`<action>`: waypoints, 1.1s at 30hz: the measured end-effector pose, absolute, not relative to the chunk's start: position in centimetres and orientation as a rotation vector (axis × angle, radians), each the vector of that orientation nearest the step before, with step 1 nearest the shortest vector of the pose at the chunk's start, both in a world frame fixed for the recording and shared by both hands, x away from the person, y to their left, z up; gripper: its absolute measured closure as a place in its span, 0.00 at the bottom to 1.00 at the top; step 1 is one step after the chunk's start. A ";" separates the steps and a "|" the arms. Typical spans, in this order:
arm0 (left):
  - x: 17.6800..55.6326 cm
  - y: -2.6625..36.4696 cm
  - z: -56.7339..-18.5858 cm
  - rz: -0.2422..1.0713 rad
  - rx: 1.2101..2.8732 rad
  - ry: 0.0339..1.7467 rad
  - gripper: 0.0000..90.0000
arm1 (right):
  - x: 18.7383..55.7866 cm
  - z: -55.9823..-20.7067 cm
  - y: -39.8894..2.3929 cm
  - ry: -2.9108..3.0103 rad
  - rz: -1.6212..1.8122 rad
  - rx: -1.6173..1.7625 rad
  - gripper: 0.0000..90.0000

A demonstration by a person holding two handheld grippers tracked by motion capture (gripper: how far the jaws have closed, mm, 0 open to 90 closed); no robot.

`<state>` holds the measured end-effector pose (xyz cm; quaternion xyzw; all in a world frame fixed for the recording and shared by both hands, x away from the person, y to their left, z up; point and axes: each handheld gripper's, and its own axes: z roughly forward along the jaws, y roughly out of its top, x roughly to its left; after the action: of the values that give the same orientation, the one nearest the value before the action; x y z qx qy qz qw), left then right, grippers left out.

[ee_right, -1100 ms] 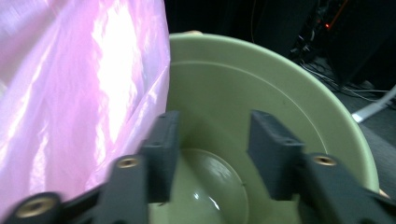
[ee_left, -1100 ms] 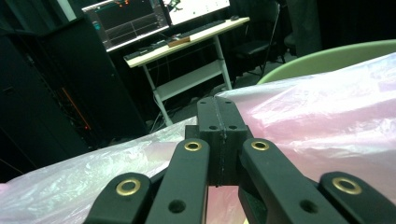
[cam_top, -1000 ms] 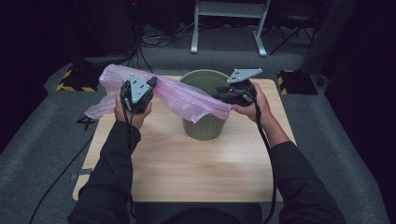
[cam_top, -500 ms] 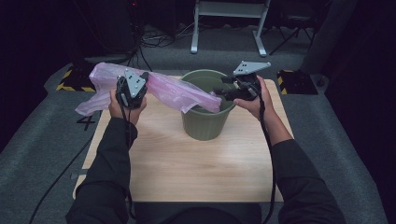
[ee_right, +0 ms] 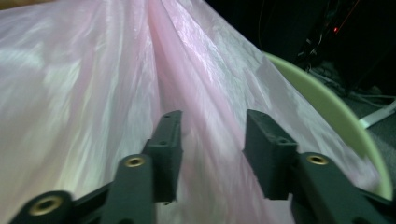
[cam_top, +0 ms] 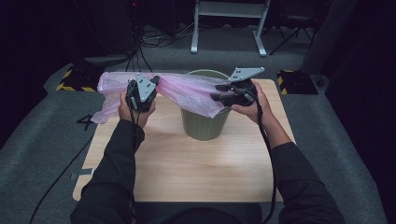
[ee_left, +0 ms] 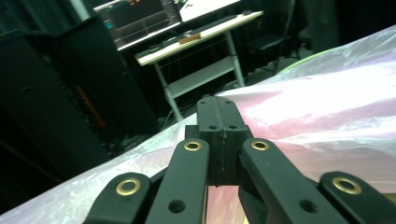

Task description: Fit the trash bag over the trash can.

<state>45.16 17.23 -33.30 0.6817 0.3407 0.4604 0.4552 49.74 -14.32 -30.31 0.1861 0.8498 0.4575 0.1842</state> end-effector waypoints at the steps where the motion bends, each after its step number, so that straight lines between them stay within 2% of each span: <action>1: 45.0 17.0 -33.3 1.130 1.680 0.835 1.00 | 49.8 -30.5 -14.2 2.405 1.271 0.525 0.66; 5: 44.3 16.9 -33.0 1.136 1.670 0.815 1.00 | 50.3 -31.5 -13.4 2.436 1.176 0.541 0.69; 14: 44.9 19.3 -32.9 1.238 1.639 0.923 1.00 | 51.0 -31.5 -13.5 2.419 1.160 0.611 0.66; 20: 44.4 17.6 -33.1 1.258 1.676 0.855 1.00 | 51.8 -31.8 -12.8 2.448 1.063 0.668 0.63; 30: 43.7 14.8 -33.5 1.147 1.719 0.740 1.00 | 52.2 -32.1 -12.3 2.437 0.985 0.721 0.63; 33: 43.3 14.7 -33.1 1.193 1.694 0.740 1.00 | 52.3 -32.2 -12.1 2.429 0.953 0.720 0.65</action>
<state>43.31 14.71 -33.05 0.6860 0.2999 0.4834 0.4536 52.26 -12.13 -32.17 0.2597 0.8762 0.3439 0.2158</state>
